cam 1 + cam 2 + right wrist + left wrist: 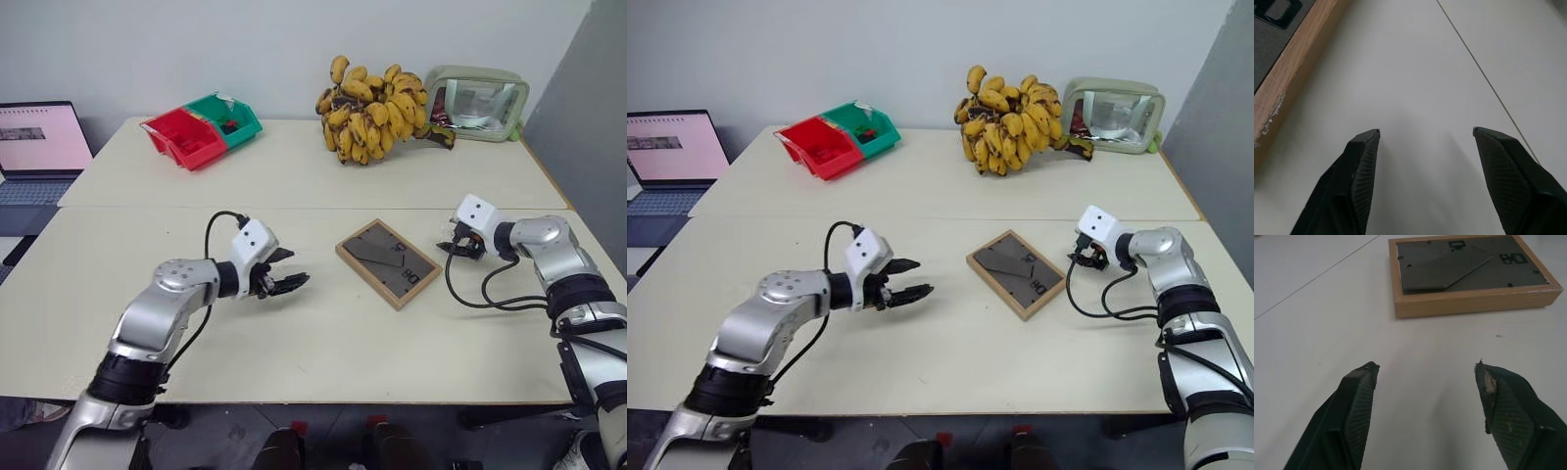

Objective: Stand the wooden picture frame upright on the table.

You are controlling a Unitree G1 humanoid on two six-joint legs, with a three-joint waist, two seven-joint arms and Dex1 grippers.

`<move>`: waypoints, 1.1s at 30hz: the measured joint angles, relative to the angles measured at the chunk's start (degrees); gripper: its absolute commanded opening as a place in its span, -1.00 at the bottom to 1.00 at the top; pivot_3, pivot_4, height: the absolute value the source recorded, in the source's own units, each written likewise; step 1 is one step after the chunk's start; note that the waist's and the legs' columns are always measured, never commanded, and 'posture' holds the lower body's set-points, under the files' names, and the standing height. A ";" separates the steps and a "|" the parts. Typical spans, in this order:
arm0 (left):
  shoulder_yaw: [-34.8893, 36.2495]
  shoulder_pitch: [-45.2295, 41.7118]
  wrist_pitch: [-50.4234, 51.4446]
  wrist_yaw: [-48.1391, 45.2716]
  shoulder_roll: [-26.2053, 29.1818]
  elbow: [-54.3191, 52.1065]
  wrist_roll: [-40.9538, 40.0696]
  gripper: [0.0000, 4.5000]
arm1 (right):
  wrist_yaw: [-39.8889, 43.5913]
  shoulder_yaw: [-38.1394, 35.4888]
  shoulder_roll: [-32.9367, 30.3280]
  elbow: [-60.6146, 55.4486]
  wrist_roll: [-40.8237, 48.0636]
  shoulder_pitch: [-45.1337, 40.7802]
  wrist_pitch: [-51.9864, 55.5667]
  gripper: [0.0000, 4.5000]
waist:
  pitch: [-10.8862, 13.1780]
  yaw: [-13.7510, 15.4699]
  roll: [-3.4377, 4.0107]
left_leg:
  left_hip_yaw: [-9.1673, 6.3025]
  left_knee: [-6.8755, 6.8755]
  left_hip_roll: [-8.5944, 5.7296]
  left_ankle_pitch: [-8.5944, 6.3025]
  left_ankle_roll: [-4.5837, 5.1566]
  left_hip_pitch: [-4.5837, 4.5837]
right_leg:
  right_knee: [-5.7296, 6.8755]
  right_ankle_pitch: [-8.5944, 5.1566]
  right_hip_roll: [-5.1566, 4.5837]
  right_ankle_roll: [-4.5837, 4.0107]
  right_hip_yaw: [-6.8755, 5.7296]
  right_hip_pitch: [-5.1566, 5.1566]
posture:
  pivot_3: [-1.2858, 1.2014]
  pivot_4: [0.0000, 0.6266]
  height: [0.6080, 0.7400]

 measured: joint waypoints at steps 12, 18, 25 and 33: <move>-6.33 -3.54 -2.78 1.96 -10.26 10.85 4.88 -0.99 | 2.30 0.37 3.62 -8.05 0.86 5.57 2.54 -1.00 | 0.00 -0.15 0.00 | 0.00 0.03 0.00 0.00 -0.01 0.00 | 0.04 0.00 0.00 0.00 0.01 -0.01 | 0.03 -0.52 1.00; -7.00 -6.68 -5.18 3.43 -13.50 16.43 6.77 -0.99 | 4.46 0.29 4.44 -16.99 2.68 9.40 7.40 -1.00 | -0.01 -0.14 0.02 | -0.04 0.05 0.00 0.00 -0.01 0.01 | 0.05 0.00 0.00 0.00 -0.03 0.01 | 0.03 -0.52 1.00; -6.85 -7.89 -6.60 3.78 -12.36 20.00 9.07 -0.99 | 6.81 0.82 6.65 -29.71 5.04 14.56 17.15 -1.00 | -0.02 -0.40 0.03 | -0.04 0.04 0.01 0.01 -0.01 0.07 | 0.14 0.00 0.06 0.00 0.00 0.00 | 0.03 -0.52 1.00; -4.51 -6.46 -4.97 3.92 -7.24 18.19 9.34 -0.99 | 6.48 3.22 10.42 -38.50 6.00 17.58 23.21 -1.00 | -0.02 -0.52 0.03 | -0.06 0.07 0.04 0.01 -0.01 0.10 | 0.28 0.00 0.10 0.01 0.00 -0.04 | 0.03 -0.52 1.00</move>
